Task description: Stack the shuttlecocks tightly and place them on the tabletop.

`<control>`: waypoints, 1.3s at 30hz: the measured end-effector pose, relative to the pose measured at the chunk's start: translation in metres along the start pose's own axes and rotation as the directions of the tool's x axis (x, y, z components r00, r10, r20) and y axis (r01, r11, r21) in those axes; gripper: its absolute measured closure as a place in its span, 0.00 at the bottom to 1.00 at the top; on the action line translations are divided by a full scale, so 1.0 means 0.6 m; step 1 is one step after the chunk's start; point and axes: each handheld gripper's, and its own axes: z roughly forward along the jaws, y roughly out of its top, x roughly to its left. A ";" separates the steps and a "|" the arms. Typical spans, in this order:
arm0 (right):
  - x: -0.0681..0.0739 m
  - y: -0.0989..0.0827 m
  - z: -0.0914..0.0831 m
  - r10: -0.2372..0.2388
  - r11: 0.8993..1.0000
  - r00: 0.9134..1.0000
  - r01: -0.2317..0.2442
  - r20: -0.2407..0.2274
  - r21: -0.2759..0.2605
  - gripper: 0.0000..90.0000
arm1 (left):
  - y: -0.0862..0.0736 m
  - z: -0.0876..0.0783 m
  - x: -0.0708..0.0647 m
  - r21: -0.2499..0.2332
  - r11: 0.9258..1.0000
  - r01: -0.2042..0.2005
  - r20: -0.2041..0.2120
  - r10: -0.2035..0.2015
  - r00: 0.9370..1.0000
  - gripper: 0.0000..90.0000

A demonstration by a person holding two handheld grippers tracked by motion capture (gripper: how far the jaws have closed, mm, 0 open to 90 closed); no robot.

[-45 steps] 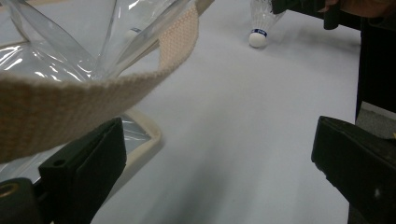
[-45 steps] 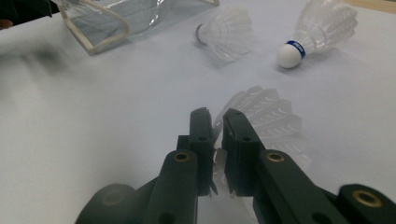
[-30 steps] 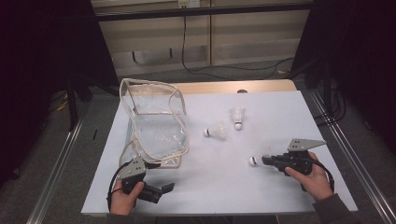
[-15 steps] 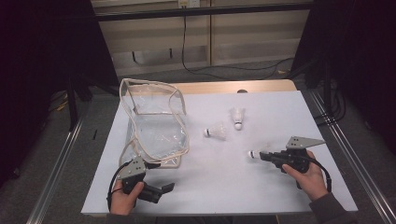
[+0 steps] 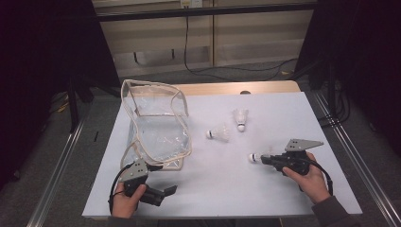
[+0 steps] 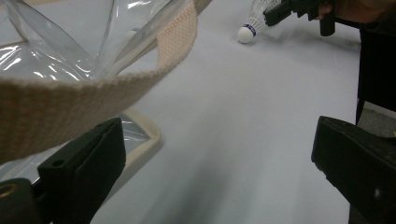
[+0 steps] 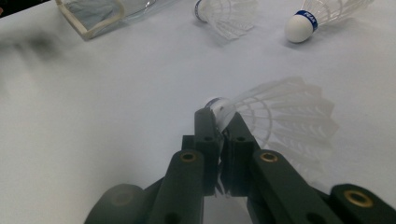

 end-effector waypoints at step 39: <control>-0.003 0.006 -0.014 0.065 0.995 0.998 -0.066 -0.017 -0.069 1.00 | 0.000 -0.002 -0.001 -0.013 1.000 -0.011 0.006 0.011 1.000 0.04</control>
